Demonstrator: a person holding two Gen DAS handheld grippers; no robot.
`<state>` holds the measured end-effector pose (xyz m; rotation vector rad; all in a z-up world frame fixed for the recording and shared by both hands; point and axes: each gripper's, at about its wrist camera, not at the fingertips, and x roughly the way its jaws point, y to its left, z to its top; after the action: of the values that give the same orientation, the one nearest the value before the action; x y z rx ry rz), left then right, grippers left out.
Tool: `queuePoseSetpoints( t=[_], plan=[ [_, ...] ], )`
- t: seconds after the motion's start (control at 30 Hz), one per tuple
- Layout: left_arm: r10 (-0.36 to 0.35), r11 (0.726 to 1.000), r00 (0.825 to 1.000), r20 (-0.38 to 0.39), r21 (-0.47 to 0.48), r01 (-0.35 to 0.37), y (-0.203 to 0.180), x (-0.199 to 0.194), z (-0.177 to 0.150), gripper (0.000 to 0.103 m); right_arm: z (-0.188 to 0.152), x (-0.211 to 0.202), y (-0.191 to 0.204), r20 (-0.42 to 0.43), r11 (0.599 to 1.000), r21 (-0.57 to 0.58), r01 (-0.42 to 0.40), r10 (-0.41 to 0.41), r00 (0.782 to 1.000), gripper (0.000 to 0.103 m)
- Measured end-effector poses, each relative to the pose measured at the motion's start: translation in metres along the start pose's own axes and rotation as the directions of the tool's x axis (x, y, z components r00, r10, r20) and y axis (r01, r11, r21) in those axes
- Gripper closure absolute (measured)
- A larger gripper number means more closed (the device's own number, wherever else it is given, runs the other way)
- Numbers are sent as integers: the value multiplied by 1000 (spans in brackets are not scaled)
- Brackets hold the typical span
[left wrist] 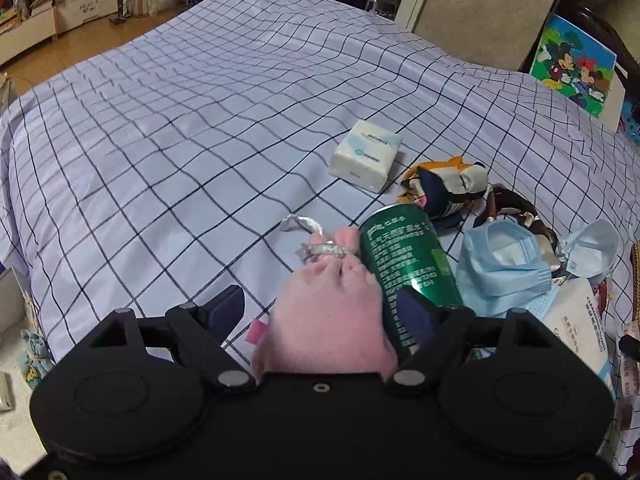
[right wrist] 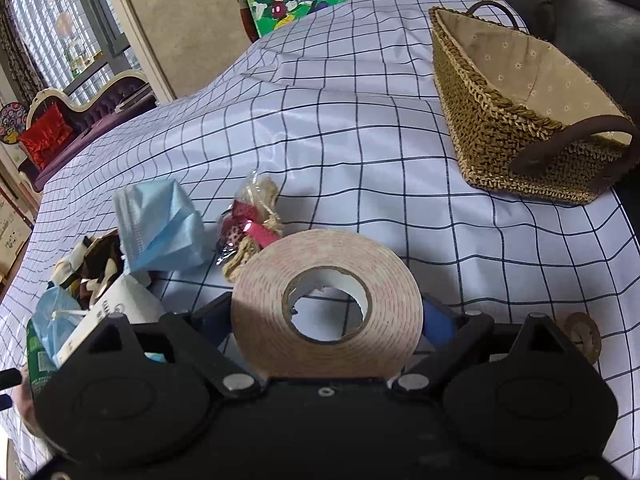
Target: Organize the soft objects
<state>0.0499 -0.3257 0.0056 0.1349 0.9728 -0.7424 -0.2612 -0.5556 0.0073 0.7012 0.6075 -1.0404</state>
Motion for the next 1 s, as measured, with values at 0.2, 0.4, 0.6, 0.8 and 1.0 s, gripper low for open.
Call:
queuePoseSetpoints(
  t=[0.2, 0.4, 0.6, 0.8, 1.0],
  plan=[
    [-18, 994, 1000, 12, 109, 17, -40, -8, 7, 24, -8, 14, -3, 4, 1000, -9, 29, -29, 1000, 9],
    [-89, 980, 996, -6, 179, 88, -90, -10, 15, 21, -21, 32, -2, 0, 999, -41, 26, -26, 1000, 9],
    [-109, 969, 994, -8, 221, 108, -130, -6, 20, 20, -27, 40, -1, 69, 994, -100, 36, -29, 997, 8],
    [-116, 942, 993, -15, 315, 114, -176, -1, 22, 19, -23, 50, -6, 123, 995, -97, 29, -17, 992, 8],
    [-138, 908, 990, -30, 395, 139, -225, 7, 22, 19, -21, 51, -9, 132, 996, -86, 5, 7, 991, 8]
  ],
)
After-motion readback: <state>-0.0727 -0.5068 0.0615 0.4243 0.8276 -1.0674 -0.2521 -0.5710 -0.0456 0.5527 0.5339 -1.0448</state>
